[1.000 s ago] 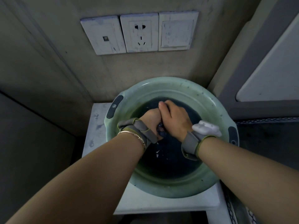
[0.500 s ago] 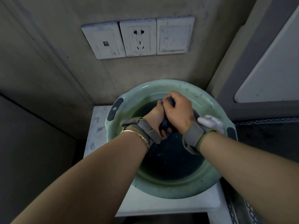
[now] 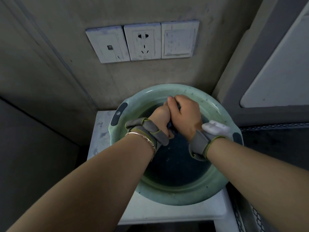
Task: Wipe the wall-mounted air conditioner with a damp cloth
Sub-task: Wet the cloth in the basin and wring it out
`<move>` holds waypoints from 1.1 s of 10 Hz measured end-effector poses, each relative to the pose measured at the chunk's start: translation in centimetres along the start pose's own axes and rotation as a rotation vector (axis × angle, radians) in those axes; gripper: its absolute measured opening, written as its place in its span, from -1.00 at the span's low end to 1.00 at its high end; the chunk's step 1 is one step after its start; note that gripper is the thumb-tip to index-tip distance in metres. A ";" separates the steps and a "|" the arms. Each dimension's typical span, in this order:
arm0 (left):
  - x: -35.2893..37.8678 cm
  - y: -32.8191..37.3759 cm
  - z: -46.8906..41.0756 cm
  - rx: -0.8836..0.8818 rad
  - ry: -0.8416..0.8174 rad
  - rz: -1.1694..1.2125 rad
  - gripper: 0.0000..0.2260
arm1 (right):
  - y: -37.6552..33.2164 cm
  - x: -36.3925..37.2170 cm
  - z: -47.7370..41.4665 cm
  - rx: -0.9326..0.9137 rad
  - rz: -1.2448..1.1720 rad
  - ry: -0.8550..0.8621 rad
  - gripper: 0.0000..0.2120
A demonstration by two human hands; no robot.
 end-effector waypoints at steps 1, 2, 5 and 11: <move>0.3 -0.1 0.9 -0.053 -0.057 0.014 -0.73 | 0.2 -0.3 0.2 0.003 0.053 -0.035 -0.61; 0.1 -0.1 -0.2 0.086 0.011 -0.196 -0.67 | 0.2 -0.4 0.2 0.021 0.081 -0.059 -0.63; 0.4 -1.5 -1.7 0.071 0.084 -0.176 -0.62 | 0.8 0.2 0.2 0.257 -0.026 -0.157 -0.58; 1.8 -2.8 -6.0 0.199 0.324 -0.086 -0.63 | 4.2 3.0 -0.2 0.865 -0.347 -0.006 -0.69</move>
Point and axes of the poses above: each hand's wrist, its own z-axis away from the middle knuckle, its own x-axis out of the palm, y = z × x, the point moved 1 cm from there along -z, towards the middle knuckle, and after that the axes turned 7 degrees about y, right-handed, at the moved point
